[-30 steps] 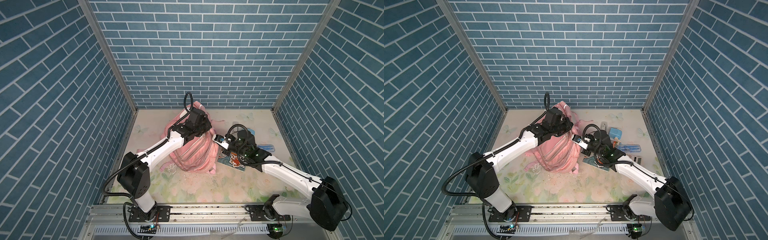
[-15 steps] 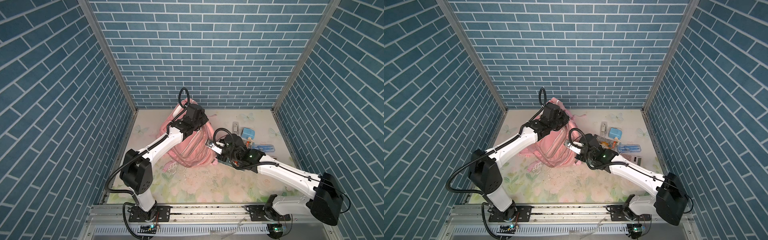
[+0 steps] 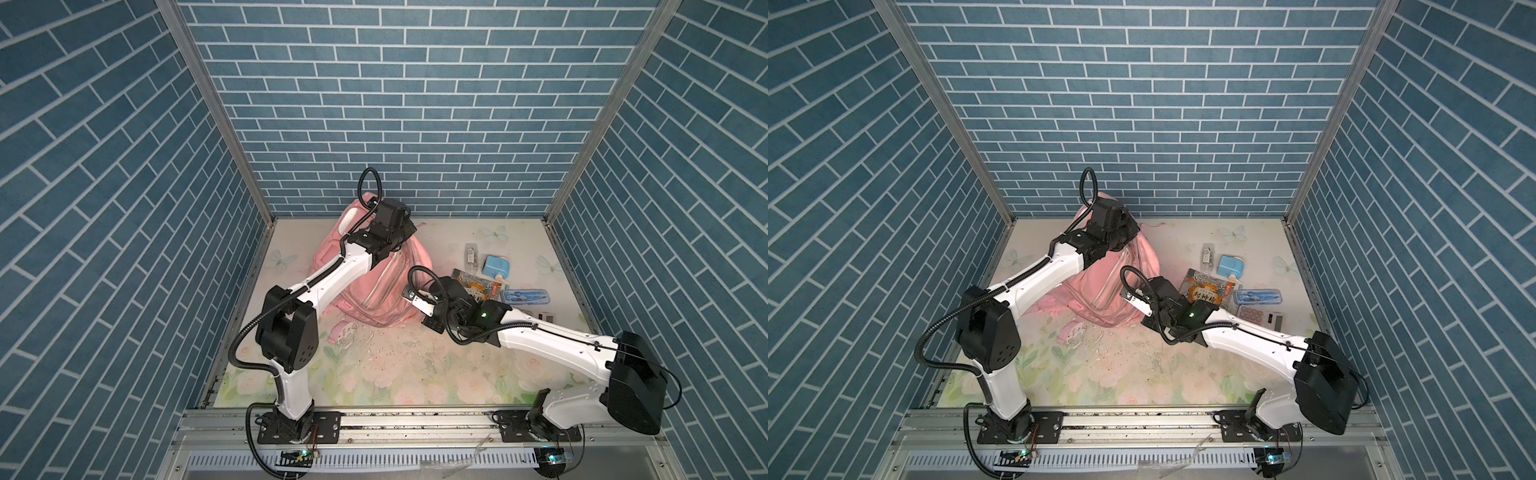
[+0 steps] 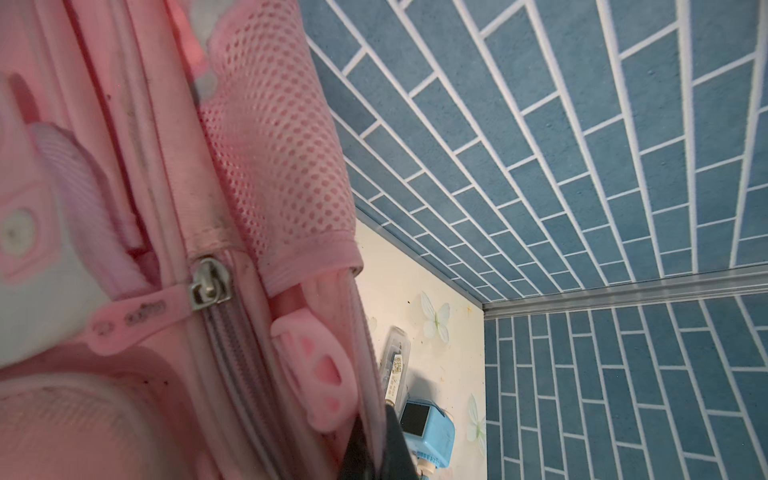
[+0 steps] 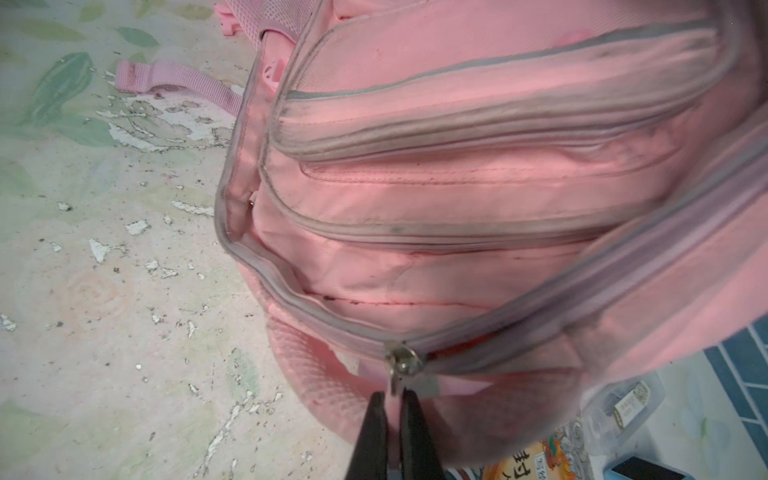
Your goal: Pack the student bag
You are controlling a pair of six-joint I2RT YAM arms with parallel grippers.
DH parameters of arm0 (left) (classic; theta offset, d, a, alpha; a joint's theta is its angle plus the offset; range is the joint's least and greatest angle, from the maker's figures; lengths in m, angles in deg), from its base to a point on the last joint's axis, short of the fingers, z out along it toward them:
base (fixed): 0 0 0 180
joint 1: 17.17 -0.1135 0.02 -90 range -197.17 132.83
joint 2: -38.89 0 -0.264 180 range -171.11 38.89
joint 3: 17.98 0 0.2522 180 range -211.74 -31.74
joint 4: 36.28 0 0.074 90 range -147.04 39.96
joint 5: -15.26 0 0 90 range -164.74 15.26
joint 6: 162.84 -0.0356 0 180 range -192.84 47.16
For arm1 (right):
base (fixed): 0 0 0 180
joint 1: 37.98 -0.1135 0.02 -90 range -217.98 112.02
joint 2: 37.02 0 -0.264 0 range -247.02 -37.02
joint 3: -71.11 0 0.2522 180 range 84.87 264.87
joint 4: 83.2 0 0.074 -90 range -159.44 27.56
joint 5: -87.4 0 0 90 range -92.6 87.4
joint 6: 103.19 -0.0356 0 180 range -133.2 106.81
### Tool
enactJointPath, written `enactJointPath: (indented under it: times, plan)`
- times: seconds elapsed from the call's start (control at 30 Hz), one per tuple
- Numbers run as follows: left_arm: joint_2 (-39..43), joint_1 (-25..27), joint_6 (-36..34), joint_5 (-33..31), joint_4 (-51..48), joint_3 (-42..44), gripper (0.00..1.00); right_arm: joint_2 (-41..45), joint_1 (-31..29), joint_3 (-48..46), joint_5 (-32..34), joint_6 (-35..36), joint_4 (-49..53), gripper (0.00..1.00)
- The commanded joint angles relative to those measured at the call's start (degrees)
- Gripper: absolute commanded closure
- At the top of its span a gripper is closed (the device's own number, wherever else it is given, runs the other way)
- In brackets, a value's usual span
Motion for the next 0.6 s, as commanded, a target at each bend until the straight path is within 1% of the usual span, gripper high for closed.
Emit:
enactJointPath:
  times: [0.0, 0.13, 0.23, 0.3, 0.33, 0.37, 0.4, 0.47, 0.53, 0.57]
  plan:
    - [0.3, -1.4, 0.8, -2.9, 7.9, -4.9, 1.0, -2.3, -1.0, -0.4, -1.6, -4.8, 1.2, 1.0]
    - [-1.7, -1.9, 0.4, -3.1, 6.3, -7.9, 1.0, -2.1, -1.0, -3.8, -1.3, -7.0, -5.4, 1.0]
    - [-3.5, -1.9, -1.9, -2.3, 4.1, -10.4, 1.0, -0.8, -0.6, -6.4, -0.9, -5.9, -9.6, 1.0]
    - [-4.0, -2.1, -3.7, -1.2, 3.7, -10.4, 1.0, 0.9, 0.9, -8.3, -3.2, -5.2, -12.2, 1.0]
    - [-4.2, -2.2, -5.2, 0.0, 3.9, -10.1, 0.95, 1.9, 1.8, -9.2, -4.5, -4.8, -13.3, 1.0]
    - [-4.4, -2.3, -7.1, 2.0, 3.9, -9.9, 0.72, 2.8, 2.7, -10.0, -5.9, -4.1, -14.2, 1.0]
    - [-4.8, -2.5, -9.3, 3.9, 3.5, -10.2, 0.59, 3.5, 3.4, -10.7, -7.0, -3.4, -14.8, 1.0]
    - [-5.7, -2.8, -15.0, 4.7, -2.6, -12.7, 0.36, 4.7, 5.1, -11.7, -9.6, -1.8, -15.1, 1.0]
    - [-5.6, -3.2, -21.0, 6.2, -6.9, -12.8, 0.3, 5.7, 6.5, -12.2, -10.8, -0.9, -14.7, 1.0]
    - [-4.9, -3.7, -24.1, 7.9, -8.2, -11.6, 0.28, 6.2, 7.4, -12.5, -11.9, -0.5, -14.3, 1.0]
